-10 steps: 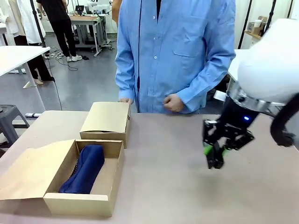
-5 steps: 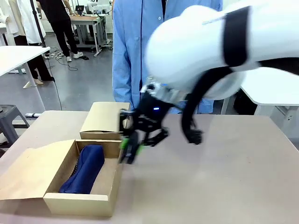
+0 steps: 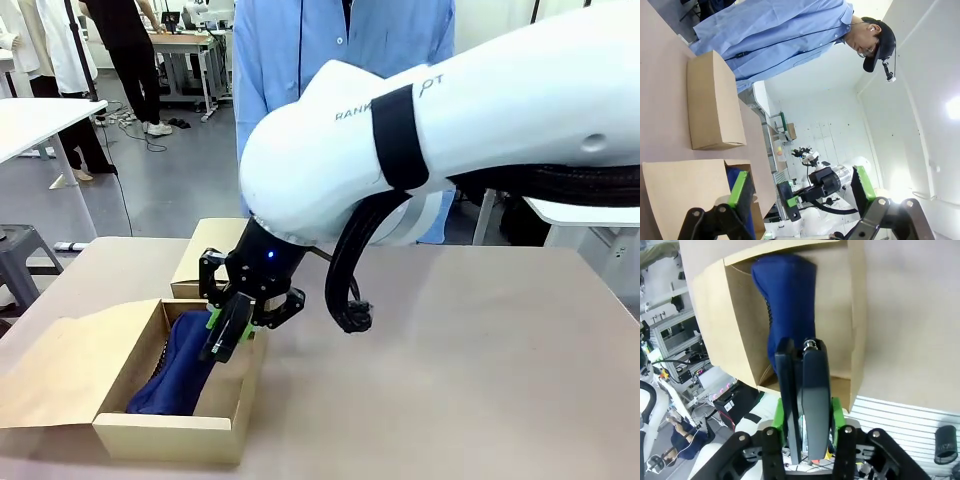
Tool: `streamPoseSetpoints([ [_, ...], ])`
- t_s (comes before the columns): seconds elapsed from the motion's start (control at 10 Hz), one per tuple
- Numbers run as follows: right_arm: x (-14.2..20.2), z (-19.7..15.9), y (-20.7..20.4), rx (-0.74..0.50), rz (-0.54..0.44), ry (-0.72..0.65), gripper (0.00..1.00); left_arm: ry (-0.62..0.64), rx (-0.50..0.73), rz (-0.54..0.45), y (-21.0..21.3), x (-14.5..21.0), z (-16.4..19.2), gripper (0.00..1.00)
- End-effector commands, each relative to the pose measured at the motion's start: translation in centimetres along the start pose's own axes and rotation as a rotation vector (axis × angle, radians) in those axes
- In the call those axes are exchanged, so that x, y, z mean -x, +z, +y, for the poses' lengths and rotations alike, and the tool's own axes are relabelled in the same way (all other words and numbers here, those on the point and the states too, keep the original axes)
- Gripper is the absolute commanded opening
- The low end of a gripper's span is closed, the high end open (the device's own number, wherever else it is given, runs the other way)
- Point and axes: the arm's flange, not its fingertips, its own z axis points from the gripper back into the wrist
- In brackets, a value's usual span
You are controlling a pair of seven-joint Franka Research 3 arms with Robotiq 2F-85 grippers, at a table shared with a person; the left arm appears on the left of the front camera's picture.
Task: Place items inside the box.
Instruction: Pick up a Pencil pouch or Stapler and place it inside the Mailer Box closest to the robot.
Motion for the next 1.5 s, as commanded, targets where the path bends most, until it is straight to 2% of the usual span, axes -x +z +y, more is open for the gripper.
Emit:
streamPoseSetpoints([
  [0.0,0.1,0.2,-0.8,-0.009,-0.004,-0.002,0.41,-0.012,0.013,0.003,-0.1,0.1,-0.2,1.00],
  [0.1,0.5,1.3,-2.7,0.023,-0.059,0.043,0.41,-0.012,0.013,0.003,-0.1,0.1,-0.2,1.00],
  [0.2,0.3,2.0,-3.7,-0.004,-0.055,0.079,0.41,-0.012,0.013,0.003,-0.1,0.1,-0.2,1.00],
  [0.3,0.0,2.3,-4.3,0.020,-0.080,0.085,0.41,-0.012,0.013,0.003,-0.1,0.1,-0.2,1.00],
  [0.7,-0.9,2.5,-5.8,0.037,-0.073,0.078,0.41,-0.012,0.013,0.003,-0.1,0.1,-0.2,1.00],
  [0.8,-0.9,2.5,-5.9,0.031,-0.073,0.073,0.56,-0.012,0.013,0.003,-0.1,0.1,-0.2,1.00],
  [0.9,-0.9,2.5,-6.0,0.039,-0.070,0.075,1.00,-0.012,0.013,0.003,-0.1,0.1,-0.2,1.00],
  [1.4,-0.6,1.7,-5.4,0.005,-0.086,0.071,1.00,-0.012,0.013,0.003,-0.1,0.1,-0.2,1.00],
])
